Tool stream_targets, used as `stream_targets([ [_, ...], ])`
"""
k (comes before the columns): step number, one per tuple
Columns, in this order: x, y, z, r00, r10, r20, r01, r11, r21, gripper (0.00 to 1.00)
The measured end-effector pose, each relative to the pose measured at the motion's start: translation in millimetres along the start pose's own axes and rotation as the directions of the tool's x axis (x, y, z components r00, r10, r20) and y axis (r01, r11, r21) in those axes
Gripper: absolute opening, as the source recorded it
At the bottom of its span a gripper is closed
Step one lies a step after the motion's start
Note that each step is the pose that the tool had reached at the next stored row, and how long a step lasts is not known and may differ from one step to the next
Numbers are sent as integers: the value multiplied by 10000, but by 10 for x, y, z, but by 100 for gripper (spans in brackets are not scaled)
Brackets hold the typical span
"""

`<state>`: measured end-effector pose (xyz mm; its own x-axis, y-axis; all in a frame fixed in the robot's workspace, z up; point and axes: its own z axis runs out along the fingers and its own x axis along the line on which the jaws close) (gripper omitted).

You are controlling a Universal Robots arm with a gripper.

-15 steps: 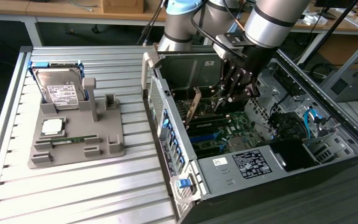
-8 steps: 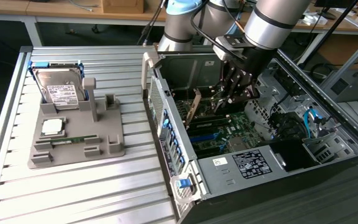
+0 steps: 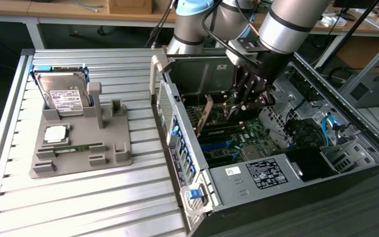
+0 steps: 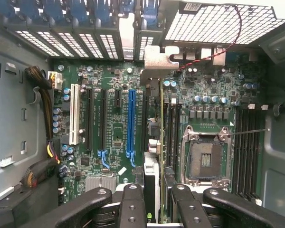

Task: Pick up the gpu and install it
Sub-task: 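Insert the gpu into the slot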

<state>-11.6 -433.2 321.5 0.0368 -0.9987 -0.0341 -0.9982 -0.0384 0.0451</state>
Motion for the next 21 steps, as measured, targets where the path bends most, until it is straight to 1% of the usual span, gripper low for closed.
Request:
stream_targets([
  [21,46,0,33,10000,0,0,0,10000,0,27],
])
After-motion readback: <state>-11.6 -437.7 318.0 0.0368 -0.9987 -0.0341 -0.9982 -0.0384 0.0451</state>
